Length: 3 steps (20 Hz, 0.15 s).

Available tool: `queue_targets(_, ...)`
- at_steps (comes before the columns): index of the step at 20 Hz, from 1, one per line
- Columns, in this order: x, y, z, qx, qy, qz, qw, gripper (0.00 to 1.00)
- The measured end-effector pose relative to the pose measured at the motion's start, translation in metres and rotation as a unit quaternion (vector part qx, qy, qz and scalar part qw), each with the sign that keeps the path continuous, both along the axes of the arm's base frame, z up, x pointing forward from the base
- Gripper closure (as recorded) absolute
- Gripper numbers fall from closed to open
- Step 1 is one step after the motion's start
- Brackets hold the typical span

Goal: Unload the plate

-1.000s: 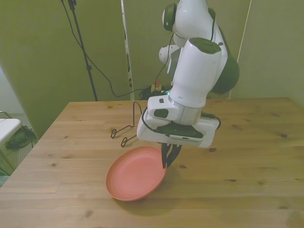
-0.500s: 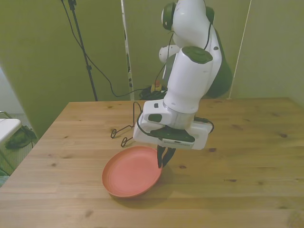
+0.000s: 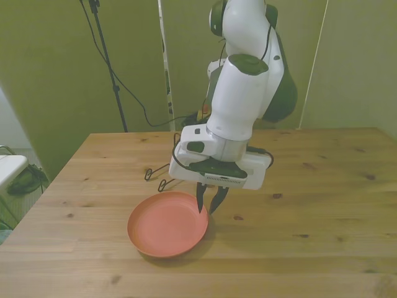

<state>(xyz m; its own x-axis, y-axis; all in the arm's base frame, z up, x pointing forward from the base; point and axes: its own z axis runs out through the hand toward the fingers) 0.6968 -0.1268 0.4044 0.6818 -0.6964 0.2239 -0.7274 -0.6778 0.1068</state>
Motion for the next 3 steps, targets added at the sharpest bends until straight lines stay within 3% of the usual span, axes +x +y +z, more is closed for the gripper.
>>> queue_targets(3,-0.016,0.018,0.041,0.035,-0.01,0.013,0.9992,0.0)
